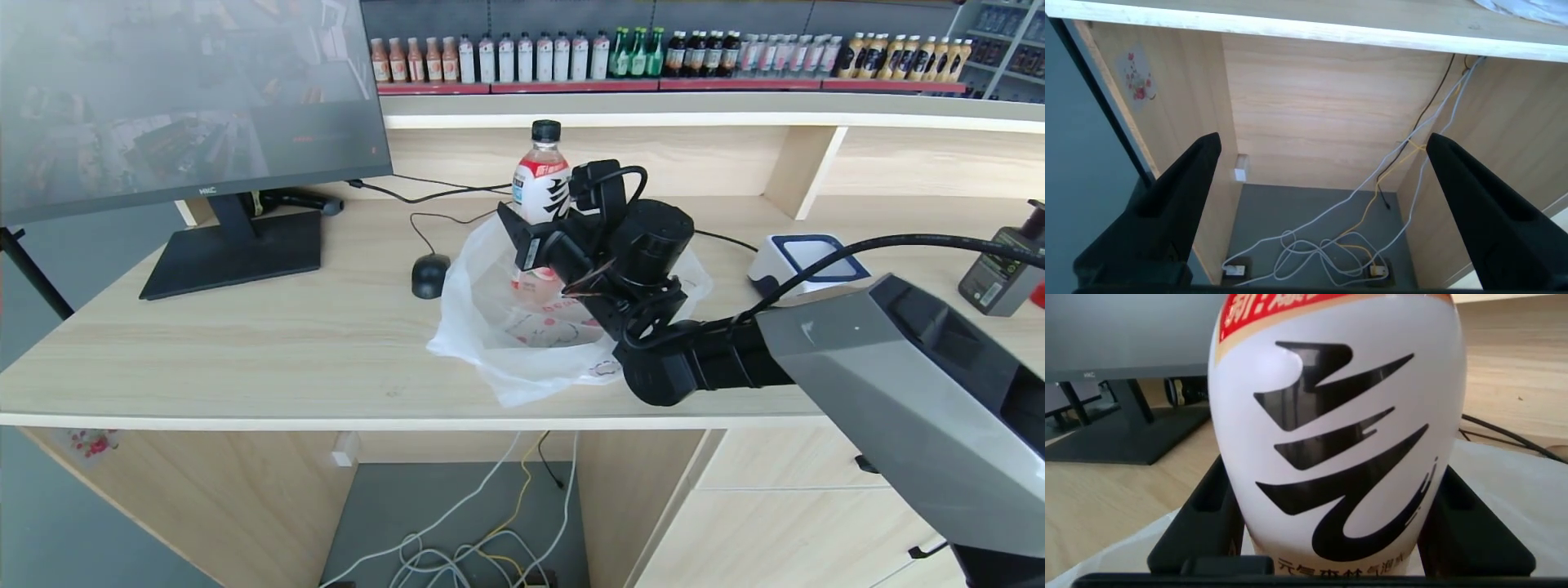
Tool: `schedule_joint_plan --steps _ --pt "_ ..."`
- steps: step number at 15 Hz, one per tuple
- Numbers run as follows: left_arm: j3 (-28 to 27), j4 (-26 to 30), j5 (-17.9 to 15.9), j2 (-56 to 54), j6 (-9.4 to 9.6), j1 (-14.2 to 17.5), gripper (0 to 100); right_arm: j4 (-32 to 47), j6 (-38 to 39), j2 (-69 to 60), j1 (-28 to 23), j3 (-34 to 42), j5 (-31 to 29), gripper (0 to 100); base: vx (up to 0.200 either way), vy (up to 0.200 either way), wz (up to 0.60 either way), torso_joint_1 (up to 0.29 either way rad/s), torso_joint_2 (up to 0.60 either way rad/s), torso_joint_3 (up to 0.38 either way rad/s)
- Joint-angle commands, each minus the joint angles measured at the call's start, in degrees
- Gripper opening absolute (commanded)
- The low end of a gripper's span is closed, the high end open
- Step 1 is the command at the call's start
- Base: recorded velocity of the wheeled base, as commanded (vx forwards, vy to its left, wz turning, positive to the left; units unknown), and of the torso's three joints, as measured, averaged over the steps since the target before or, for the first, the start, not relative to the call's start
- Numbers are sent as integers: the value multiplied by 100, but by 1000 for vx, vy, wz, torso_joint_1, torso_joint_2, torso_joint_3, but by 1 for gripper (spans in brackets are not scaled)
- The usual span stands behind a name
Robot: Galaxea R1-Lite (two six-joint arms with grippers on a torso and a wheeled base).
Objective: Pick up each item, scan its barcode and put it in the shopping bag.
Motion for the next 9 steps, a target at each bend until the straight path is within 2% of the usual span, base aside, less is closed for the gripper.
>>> schedule_joint_plan --steps 1,9 --pt "0 0 1 -2 -2 2 100 -31 -11 113 -53 -9 -9 0 0 0 0 0 0 0" --pt "0 0 10 -2 -2 2 100 -110 -11 139 -44 52 -9 0 0 0 0 0 0 0"
